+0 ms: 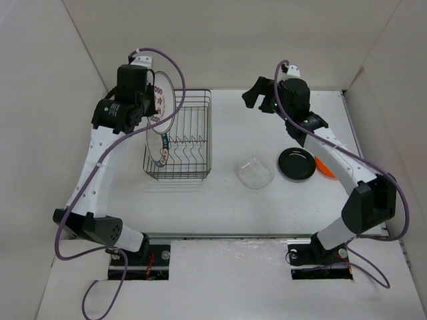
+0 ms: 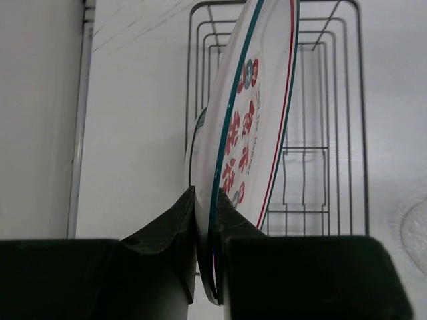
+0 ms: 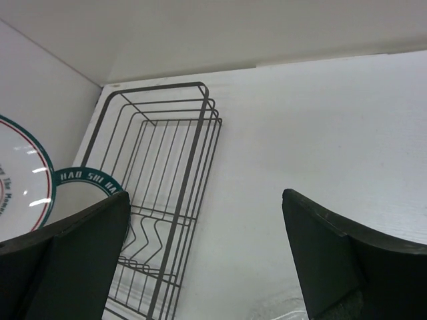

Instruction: Load the plates into the dish rack

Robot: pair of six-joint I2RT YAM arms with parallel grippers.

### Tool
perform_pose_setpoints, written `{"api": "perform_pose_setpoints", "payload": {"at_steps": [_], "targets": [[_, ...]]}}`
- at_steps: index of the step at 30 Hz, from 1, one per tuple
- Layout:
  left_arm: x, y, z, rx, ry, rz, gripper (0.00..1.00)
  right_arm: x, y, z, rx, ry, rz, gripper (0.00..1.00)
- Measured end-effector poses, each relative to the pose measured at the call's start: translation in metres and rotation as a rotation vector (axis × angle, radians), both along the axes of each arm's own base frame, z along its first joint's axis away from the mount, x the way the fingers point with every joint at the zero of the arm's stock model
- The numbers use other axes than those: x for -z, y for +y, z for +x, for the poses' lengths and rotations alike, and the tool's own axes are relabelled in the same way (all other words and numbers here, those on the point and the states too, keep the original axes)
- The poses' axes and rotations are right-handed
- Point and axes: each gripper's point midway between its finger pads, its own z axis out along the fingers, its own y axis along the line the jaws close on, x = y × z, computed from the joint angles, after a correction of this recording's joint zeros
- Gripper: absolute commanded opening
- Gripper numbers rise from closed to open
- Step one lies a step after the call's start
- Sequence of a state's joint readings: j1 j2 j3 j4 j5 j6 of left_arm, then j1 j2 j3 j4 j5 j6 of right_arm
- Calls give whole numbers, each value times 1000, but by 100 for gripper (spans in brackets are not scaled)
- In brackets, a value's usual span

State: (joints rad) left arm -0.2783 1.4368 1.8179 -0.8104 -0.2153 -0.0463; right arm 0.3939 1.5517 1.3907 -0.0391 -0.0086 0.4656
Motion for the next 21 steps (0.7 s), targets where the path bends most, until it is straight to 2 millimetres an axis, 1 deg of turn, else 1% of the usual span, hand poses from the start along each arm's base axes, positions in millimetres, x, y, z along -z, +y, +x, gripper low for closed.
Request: {"api": "perform_pose_setpoints", "payload": {"at_steps": [2,6,8,10,12,17,21], "targets": [[15,5,-6,-46,45,44,0,-2,-4,-5,12,9,-9,100],[57,11,-19,-94,166,139,0,-14,-11,-16,23,-5,-8,100],[73,13,-24,-103,216,178,0,-19,-15,-23,27,-15,-6,100],[83,14,-26,-110,243,205,0,-22,-17,-27,28,-21,-4,100],[89,14,-27,-121,254,223,0,-23,-18,-29,29,-22,-4,100],[103,16,-29,-137,271,257,0,-12,-20,-32,29,1,-14,100],[115,15,-24,-144,289,271,0,-5,-21,-34,31,18,-21,100]]}}
